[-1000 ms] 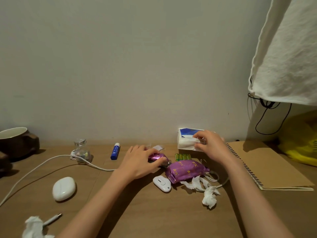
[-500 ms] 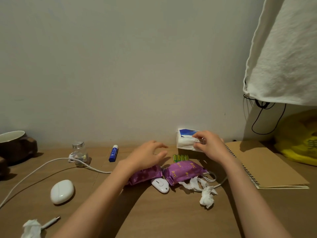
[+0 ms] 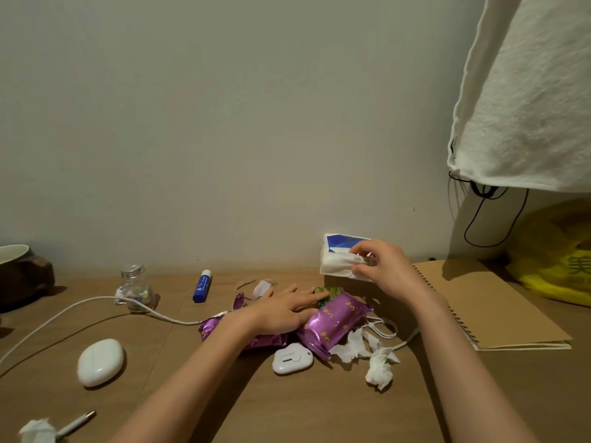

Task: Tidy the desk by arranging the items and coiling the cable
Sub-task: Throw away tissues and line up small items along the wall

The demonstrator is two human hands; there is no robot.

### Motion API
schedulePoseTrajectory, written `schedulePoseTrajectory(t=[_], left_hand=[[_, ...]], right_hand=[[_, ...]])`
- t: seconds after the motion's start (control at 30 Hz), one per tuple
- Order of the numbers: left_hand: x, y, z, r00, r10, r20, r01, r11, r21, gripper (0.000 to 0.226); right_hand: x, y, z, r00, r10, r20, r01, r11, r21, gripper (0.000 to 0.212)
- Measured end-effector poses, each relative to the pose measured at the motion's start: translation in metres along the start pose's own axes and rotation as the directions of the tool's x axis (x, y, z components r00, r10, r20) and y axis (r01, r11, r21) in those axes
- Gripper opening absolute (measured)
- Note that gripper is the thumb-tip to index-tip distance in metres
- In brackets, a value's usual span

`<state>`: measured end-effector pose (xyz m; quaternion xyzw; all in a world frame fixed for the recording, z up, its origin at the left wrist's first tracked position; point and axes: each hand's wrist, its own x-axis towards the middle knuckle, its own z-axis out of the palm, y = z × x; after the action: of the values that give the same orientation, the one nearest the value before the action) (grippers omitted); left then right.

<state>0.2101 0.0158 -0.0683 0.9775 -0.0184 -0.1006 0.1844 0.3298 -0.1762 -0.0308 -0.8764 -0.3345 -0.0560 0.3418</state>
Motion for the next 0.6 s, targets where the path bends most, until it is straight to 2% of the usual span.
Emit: schedulePoseTrajectory(t=[0.13,0.27,0.6], left_hand=[[-0.018,-0.002,0.005,1.000,-0.001,-0.024,0.000,0.999,-0.053,0.046],[-0.032,-0.002,0.008,0.999,0.005,-0.035,-0.006,1.000,-0.030,0.044],[-0.059,0.003,0.008,0.998,-0.003,-0.066,0.000,0.999,-0.046,0.040]], right_hand=[[0.005,-0.018,0.012,0.997,-0.072,0.022,0.073,0.997,-0.014,0.026],[0.011,-0.038,0.027,0.988,-0.147,0.048,0.150,0.987,-0.056,0.026],[0.019,-0.056,0.064,0.982,-0.121,0.145,0.141,0.981,-0.136,0.026]])
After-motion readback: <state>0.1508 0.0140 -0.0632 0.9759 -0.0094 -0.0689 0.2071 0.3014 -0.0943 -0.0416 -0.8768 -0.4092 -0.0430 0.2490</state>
